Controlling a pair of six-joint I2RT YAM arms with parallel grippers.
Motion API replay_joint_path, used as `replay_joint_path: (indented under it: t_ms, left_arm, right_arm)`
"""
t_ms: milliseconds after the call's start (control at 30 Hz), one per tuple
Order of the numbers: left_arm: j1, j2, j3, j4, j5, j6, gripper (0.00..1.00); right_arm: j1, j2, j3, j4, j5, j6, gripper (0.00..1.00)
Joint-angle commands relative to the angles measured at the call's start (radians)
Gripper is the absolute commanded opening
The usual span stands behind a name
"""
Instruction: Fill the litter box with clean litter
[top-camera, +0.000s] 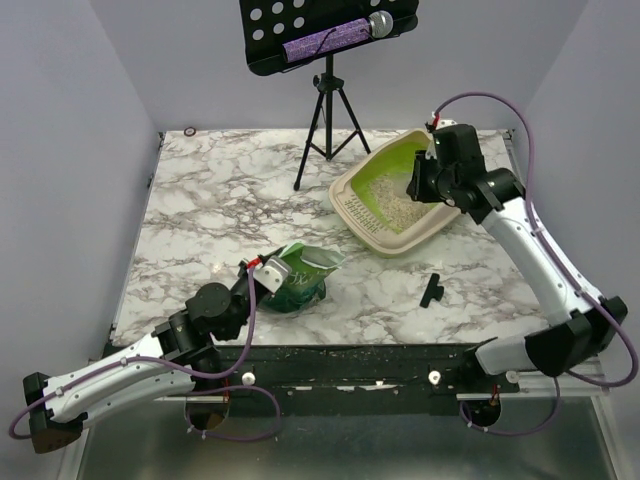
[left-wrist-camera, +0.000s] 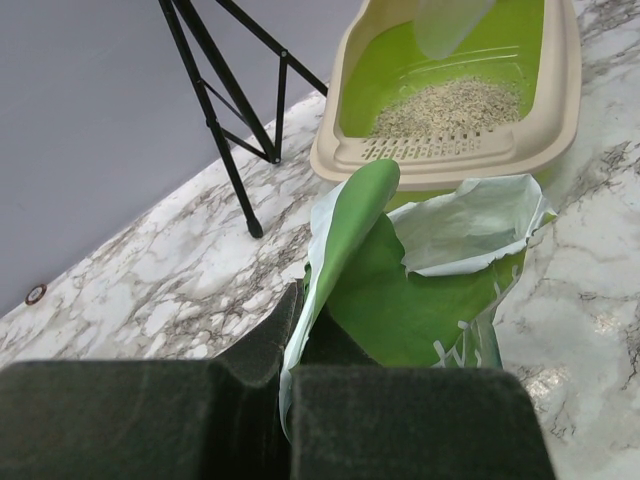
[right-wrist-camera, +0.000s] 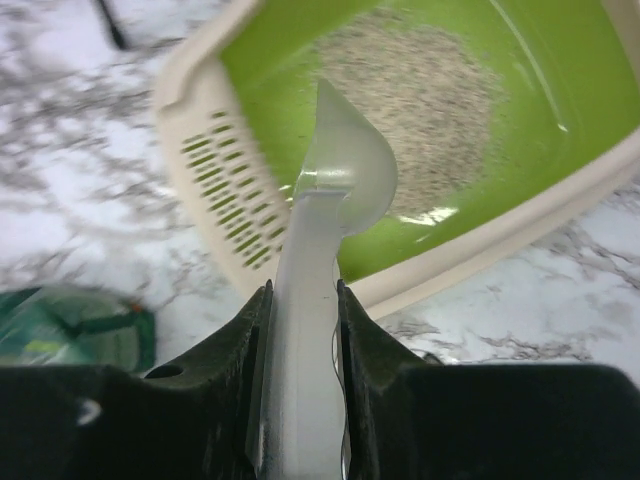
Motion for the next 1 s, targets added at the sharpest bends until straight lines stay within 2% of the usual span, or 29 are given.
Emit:
replay_joint_path:
  t_ms: [0, 233, 433, 767, 967]
  left_arm:
    - [-0.001, 0.005, 0.033, 0.038, -0.035, 0.003, 0.00]
    - [-0.001, 0.014, 0.033, 0.041, -0.030, 0.000, 0.00]
    - [-0.001, 0.035, 0.037, 0.032, -0.021, -0.006, 0.00]
    - [-0.002, 0.025, 0.037, 0.028, -0.029, -0.003, 0.00]
    - [-0.002, 0.009, 0.037, 0.028, -0.030, -0.001, 0.00]
  right_arm:
    - [0.081, -0.158, 0.031, -0.038, -0.151, -0.032, 0.00]
    - [0.142, -0.393, -0.117, -0.018, -0.455, -0.099, 0.01]
    - [0.179, -0.505, -0.155, -0.058, -0.599, -0.245, 0.01]
    - [0.345, -0.433, -0.120, -0.111, -0.503, -0.342, 0.01]
    - [0.386, -0.378, -0.115, -0.111, -0.455, -0.347, 0.01]
